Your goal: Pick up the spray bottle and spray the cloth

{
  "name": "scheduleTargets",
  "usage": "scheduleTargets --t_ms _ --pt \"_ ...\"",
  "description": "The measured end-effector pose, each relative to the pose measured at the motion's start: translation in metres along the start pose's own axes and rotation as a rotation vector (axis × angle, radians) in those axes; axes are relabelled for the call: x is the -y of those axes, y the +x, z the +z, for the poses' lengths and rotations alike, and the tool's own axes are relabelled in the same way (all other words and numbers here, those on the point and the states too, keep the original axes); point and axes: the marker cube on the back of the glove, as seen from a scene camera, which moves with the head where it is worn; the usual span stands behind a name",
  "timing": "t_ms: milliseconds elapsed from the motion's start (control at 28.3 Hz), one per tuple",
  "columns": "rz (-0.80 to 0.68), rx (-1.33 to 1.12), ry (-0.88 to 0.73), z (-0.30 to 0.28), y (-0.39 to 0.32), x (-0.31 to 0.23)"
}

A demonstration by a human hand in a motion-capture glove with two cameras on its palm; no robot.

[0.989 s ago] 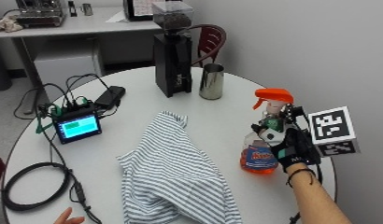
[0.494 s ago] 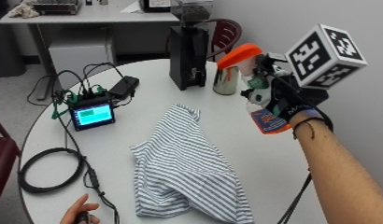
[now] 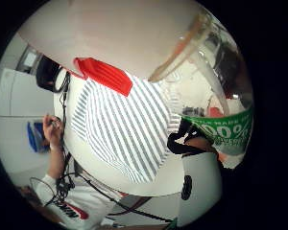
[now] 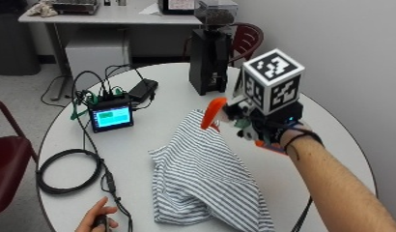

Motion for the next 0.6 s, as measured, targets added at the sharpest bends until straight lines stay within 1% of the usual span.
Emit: scheduleTargets --t_ms 141,212,353,424,494,600 --pt "0.042 -0.008 0.082 -0.047 0.012 0.008" --pt "0.035 -0.022 0.07 -0.046 0.007 0.008" --pt "-0.03 -0.047 -0.048 -0.004 -0.01 0.004" --pt "-0.039 -0.042 -0.078 0.005 -0.009 0.003" --pt "-0.018 -0.043 -0.054 -0.008 0.002 0.004" --pt "0.024 -0.052 0.021 -0.045 0.017 0.006"
